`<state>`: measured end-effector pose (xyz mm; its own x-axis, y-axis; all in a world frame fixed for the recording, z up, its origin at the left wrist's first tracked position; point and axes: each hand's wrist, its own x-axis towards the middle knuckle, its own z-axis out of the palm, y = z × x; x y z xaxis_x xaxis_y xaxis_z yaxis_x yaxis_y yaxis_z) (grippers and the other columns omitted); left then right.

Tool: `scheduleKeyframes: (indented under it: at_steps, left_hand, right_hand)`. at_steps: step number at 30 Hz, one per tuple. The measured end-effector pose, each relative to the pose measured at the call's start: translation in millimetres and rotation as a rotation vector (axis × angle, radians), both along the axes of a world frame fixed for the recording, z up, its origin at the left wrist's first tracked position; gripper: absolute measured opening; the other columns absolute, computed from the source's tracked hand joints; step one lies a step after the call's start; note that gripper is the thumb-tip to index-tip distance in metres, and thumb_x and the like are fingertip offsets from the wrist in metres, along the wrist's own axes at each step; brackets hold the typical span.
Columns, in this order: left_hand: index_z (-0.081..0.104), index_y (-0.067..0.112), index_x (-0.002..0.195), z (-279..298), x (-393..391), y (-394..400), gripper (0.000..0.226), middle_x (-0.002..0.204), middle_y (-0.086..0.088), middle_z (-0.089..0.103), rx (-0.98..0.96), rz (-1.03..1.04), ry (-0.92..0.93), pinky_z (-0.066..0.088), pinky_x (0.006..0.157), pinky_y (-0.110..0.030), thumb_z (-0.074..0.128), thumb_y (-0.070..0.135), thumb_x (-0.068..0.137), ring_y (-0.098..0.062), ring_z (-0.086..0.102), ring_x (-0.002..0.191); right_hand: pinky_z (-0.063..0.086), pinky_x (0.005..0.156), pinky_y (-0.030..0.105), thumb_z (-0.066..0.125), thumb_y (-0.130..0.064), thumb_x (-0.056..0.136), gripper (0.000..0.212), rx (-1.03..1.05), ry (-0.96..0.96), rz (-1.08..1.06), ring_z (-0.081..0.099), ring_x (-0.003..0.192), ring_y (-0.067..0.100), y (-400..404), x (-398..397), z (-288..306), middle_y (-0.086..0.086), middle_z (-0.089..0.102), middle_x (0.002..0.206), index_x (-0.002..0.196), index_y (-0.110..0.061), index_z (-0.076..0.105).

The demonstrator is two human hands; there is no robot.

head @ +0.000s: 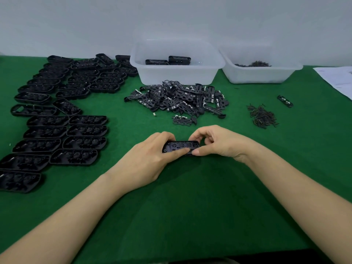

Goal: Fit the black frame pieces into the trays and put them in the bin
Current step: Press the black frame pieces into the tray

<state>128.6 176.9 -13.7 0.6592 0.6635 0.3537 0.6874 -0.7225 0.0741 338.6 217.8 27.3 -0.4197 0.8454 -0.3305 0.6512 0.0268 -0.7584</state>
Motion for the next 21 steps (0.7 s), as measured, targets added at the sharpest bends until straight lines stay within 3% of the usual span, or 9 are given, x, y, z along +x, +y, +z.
scheduleKeyframes:
  at_steps: [4, 7, 12, 17, 21]
  left_hand:
    - [0.058, 0.020, 0.126, -1.4, 0.3, 0.9, 0.046, 0.108, -0.020, 0.054, -0.018, -0.020, -0.026, 0.052, 0.064, -0.043, 0.061, 0.003, 0.084, -0.032, 0.054, 0.086]
    - [0.061, 0.021, 0.123, -1.6, -0.1, 1.3, 0.042, 0.108, -0.017, 0.056, -0.049, -0.030, -0.095, 0.052, 0.065, -0.043, 0.061, 0.004, 0.085, -0.030, 0.055, 0.088]
    - [0.067, 0.020, 0.115, -5.1, -1.7, 7.2, 0.034, 0.110, -0.011, 0.057, -0.118, -0.048, -0.221, 0.049, 0.081, -0.037, 0.065, 0.007, 0.084, -0.026, 0.056, 0.097]
    - [0.067, 0.013, 0.108, -7.9, -3.9, 9.7, 0.027, 0.109, -0.002, 0.060, -0.170, -0.030, -0.346, 0.046, 0.088, -0.032, 0.069, 0.010, 0.081, -0.016, 0.057, 0.101]
    - [0.058, 0.010, 0.100, -7.9, -2.9, 8.1, 0.024, 0.108, -0.001, 0.063, -0.152, -0.017, -0.335, 0.045, 0.084, -0.031, 0.071, 0.012, 0.080, -0.015, 0.056, 0.097]
  right_hand:
    - [0.036, 0.054, 0.007, 0.076, -0.030, 0.070, 0.023, 0.109, 0.001, -0.066, 0.046, 0.063, -0.002, -3.6, -6.2, -8.2, -0.007, 0.056, 0.082, 0.087, -0.023, 0.062]
    - [0.035, 0.059, 0.021, 0.076, -0.030, 0.071, 0.018, 0.143, 0.003, -0.100, 0.044, 0.063, 0.003, -5.5, -9.0, -13.8, -0.007, 0.057, 0.081, 0.076, -0.027, 0.059]
    - [0.032, 0.058, 0.025, 0.075, -0.029, 0.073, 0.020, 0.186, 0.013, -0.136, 0.041, 0.060, 0.003, -10.3, -8.4, -20.8, -0.010, 0.055, 0.075, 0.073, -0.027, 0.055]
    - [0.037, 0.077, 0.034, 0.073, -0.025, 0.075, 0.020, 0.152, 0.011, -0.134, 0.046, 0.078, 0.014, -10.8, -9.2, -20.3, -0.008, 0.055, 0.085, 0.074, -0.028, 0.054]
    - [0.032, 0.065, 0.025, 0.071, -0.010, 0.077, 0.022, 0.060, 0.032, -0.109, 0.040, 0.066, 0.007, -6.7, -8.9, -13.2, -0.008, 0.050, 0.082, 0.077, -0.025, 0.054]
